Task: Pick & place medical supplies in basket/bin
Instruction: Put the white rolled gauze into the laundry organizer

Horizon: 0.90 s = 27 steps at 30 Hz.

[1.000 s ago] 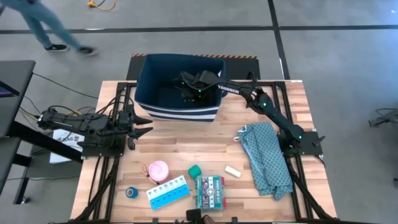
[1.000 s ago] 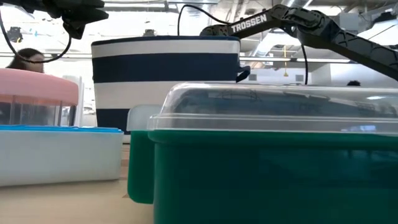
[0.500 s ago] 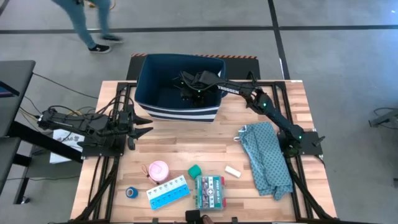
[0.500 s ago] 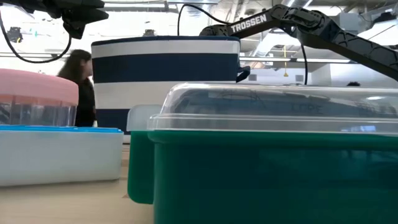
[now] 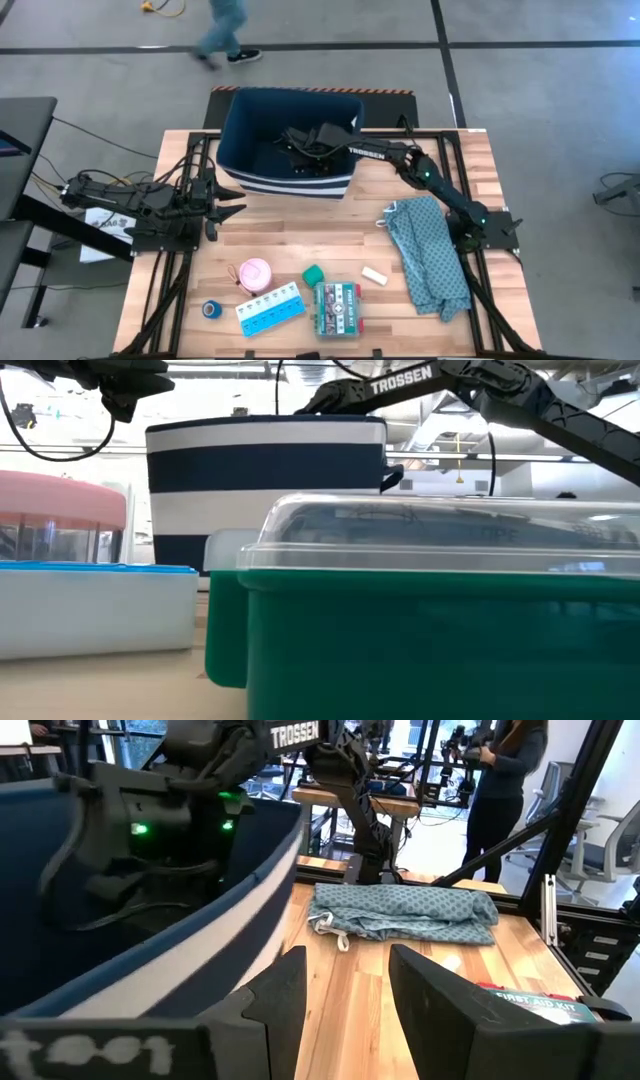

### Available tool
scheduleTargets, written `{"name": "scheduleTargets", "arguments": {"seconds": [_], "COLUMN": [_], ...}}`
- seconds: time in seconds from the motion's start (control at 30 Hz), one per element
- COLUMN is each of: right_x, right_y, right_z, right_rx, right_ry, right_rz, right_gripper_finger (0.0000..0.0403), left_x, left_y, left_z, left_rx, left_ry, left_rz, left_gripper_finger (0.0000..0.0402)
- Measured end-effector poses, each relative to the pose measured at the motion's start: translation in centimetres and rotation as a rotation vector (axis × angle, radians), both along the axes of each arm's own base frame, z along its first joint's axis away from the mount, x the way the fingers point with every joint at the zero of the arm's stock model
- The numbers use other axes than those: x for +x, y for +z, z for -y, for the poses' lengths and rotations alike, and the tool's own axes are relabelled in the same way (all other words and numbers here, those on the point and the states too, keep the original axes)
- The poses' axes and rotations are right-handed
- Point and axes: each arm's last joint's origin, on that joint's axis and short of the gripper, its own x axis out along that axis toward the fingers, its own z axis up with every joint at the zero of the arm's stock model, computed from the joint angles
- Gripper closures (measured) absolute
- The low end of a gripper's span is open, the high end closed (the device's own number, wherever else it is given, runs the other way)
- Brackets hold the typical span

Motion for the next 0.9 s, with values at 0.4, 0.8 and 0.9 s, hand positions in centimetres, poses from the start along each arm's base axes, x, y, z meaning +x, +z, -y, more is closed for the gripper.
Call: {"name": "scheduleTargets", "arguments": {"seconds": [0.4, 0.8, 0.9], "right_x": [-1.5, -6.0, -7.4], "right_y": [6.1, 16.2, 18.5], "right_z": [-1.9, -4.8, -5.7], "right_rx": [-0.215, -0.272, -0.267], "right_ry": [-0.015, -0.118, -0.12], "right_rz": [0.047, 0.307, 0.37], "right_gripper_finger": [0.0152, 0.0153, 0.0153], "left_x": [0.0, 0.0, 0.0], "left_y": [0.0, 0.0, 0.0], "left_z": [0.0, 0.0, 0.0], "left_rx": [-0.003, -0.014, -0.015], "left_ry": [0.0, 0.002, 0.001], "left_rz": [-0.001, 0.002, 0.003], "left_gripper_finger": [0.0266, 0.0266, 0.0266]}}
